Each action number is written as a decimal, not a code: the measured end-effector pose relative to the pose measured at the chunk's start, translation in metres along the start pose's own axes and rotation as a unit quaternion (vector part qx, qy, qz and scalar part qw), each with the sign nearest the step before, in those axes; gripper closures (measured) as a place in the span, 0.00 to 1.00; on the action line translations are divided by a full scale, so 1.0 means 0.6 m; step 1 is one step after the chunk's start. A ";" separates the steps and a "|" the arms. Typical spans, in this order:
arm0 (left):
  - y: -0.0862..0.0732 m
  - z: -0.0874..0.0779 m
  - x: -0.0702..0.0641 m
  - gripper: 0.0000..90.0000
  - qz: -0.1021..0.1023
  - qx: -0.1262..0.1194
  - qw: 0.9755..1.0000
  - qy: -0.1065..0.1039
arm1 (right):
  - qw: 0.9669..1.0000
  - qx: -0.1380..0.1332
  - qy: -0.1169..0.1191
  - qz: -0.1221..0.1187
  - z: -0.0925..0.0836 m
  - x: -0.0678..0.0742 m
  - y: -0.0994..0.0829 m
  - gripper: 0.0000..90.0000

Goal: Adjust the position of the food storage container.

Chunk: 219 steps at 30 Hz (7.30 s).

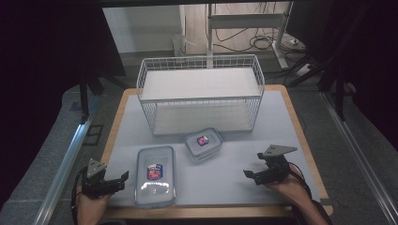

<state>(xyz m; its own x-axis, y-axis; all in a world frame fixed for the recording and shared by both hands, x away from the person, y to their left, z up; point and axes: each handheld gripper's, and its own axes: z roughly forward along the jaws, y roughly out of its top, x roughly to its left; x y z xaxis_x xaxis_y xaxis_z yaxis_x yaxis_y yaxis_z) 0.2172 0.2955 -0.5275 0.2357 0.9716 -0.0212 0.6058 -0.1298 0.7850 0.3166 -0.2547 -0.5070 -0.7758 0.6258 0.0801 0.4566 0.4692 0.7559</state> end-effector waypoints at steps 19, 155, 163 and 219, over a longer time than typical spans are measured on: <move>0.003 0.007 -0.008 0.04 0.011 -0.029 0.999 -0.036 | 1.000 0.029 0.011 -0.001 0.009 -0.004 -0.001 0.24; 0.046 0.053 -0.261 0.98 0.073 0.080 0.945 -0.309 | 0.992 0.062 0.096 -0.056 -0.009 0.125 0.010 0.95; 0.084 0.063 -0.199 0.98 0.094 0.074 0.973 -0.199 | 0.992 0.058 0.100 -0.048 -0.003 0.129 0.010 0.94; 0.100 0.095 -0.210 1.00 0.108 0.074 0.965 -0.225 | 0.998 0.060 -0.014 0.024 0.044 0.042 0.065 1.00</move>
<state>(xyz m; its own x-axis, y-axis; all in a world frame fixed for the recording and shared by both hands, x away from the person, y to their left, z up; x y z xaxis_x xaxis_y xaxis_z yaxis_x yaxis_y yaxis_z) 0.2672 0.1541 -0.5132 0.6554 0.7382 -0.1599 0.5994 -0.3794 0.7048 0.3267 -0.2040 -0.4927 -0.7402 0.6655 0.0959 0.5431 0.5077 0.6688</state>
